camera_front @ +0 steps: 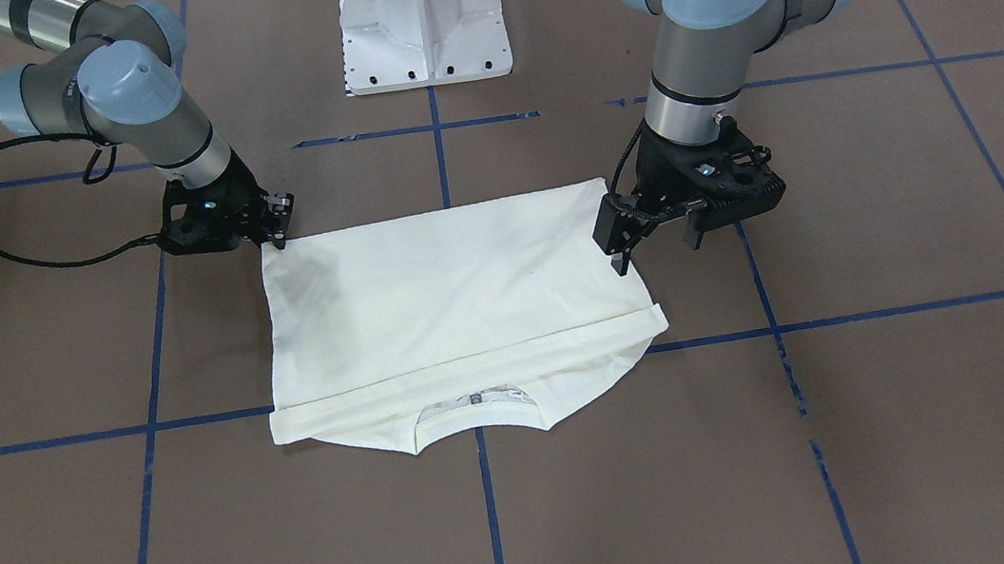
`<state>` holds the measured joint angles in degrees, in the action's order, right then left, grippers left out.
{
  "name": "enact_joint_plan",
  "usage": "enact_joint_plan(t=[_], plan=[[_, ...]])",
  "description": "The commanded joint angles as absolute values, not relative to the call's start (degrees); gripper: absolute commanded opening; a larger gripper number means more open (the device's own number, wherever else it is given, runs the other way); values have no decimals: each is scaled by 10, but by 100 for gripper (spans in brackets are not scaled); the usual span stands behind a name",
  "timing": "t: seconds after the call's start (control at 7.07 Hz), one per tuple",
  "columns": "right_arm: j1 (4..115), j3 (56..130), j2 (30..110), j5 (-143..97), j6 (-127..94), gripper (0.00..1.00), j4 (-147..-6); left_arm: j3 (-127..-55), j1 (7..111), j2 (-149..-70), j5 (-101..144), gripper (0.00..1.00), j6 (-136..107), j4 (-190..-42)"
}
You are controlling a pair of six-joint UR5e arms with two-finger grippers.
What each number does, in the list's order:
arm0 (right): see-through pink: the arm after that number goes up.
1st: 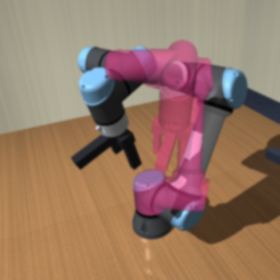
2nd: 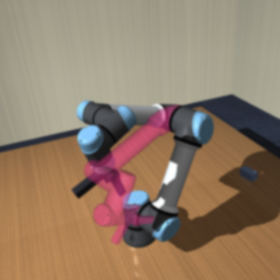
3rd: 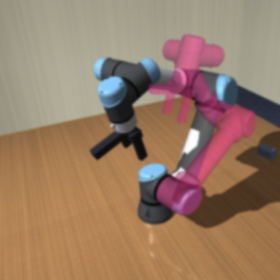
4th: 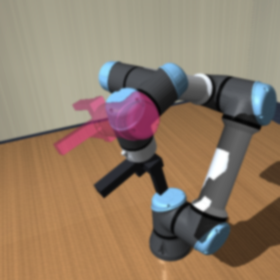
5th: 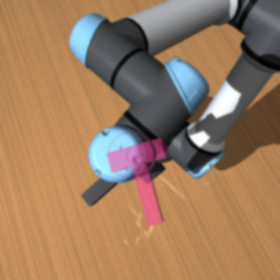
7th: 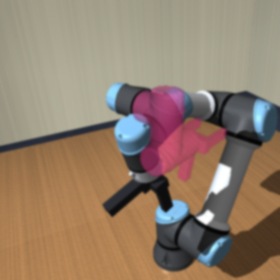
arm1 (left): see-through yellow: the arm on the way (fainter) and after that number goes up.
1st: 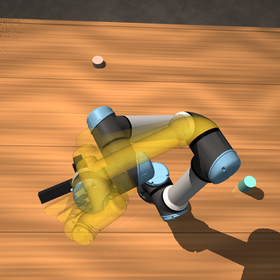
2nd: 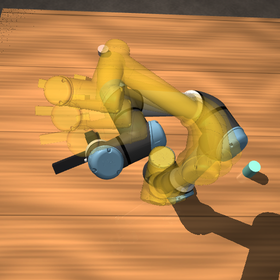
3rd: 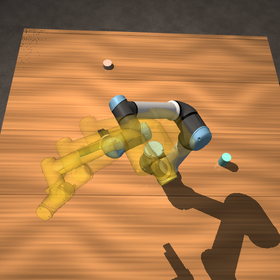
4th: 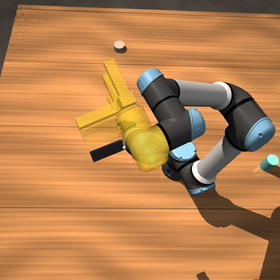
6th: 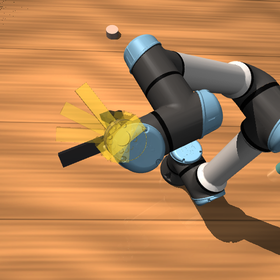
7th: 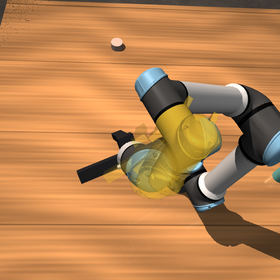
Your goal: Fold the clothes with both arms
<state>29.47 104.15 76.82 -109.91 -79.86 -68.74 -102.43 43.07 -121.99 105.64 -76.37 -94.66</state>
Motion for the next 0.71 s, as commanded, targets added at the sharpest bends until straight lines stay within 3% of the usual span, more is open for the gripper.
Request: enact_joint_plan(t=[0.0,0.14,0.57], plan=[[300,1055,769,-1100,-804,0,-686,-1026,430,-1220,1056,100,-766,-947],[302,1076,784,-1106,-806,0,-689,-1027,428,-1221,1056,100,-768,-947],[173,1246,960,-1099,-875,0,-686,-1032,406,-1221,1052,100,-802,-947]])
